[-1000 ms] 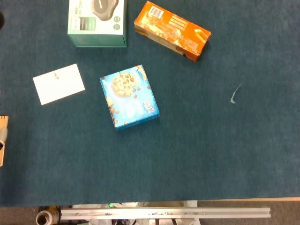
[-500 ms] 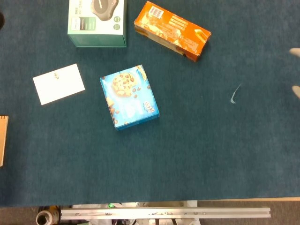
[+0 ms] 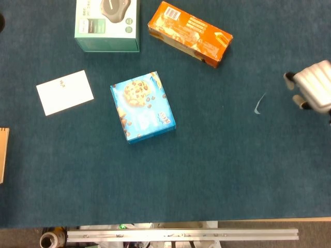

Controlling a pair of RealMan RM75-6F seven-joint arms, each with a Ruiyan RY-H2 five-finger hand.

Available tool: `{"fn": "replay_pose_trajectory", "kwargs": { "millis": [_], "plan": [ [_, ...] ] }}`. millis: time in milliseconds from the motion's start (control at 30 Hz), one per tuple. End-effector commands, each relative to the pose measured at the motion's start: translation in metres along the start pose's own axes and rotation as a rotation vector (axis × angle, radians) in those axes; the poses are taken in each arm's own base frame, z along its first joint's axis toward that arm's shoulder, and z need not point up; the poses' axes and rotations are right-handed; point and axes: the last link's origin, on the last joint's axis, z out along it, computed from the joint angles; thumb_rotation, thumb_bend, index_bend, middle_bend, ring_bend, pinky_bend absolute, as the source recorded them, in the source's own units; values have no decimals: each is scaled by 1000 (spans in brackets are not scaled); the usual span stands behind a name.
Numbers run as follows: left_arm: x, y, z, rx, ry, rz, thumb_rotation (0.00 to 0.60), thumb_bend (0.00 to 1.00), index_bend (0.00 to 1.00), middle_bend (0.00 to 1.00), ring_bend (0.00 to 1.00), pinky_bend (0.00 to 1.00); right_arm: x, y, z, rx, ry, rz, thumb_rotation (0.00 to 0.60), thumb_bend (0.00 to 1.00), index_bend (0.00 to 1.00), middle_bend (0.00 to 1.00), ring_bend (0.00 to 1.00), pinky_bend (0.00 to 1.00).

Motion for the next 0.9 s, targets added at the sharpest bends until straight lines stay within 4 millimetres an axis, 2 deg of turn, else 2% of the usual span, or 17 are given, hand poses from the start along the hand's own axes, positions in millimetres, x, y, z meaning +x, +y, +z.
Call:
{"fn": "replay_pose_trajectory", "kwargs": {
  "millis": [33,567,900],
  "plan": [
    [0,0,0,-1,0,-1,600,358,128,308,292,219,-6,-6,5,18,-14,-13,600,212,560,1000,1000,1000],
    [-1,-2,3,7,-11,5,600,358,127,308,292,219,-31,-35,36,90,-41,-23,600,211,559,1000,1000,1000],
    [-1,-3,3,16,-14,11,600,358,128,308,292,219,-45,-44,49,100,-65,-24,600,212,560,1000,1000,1000]
  ]
}}
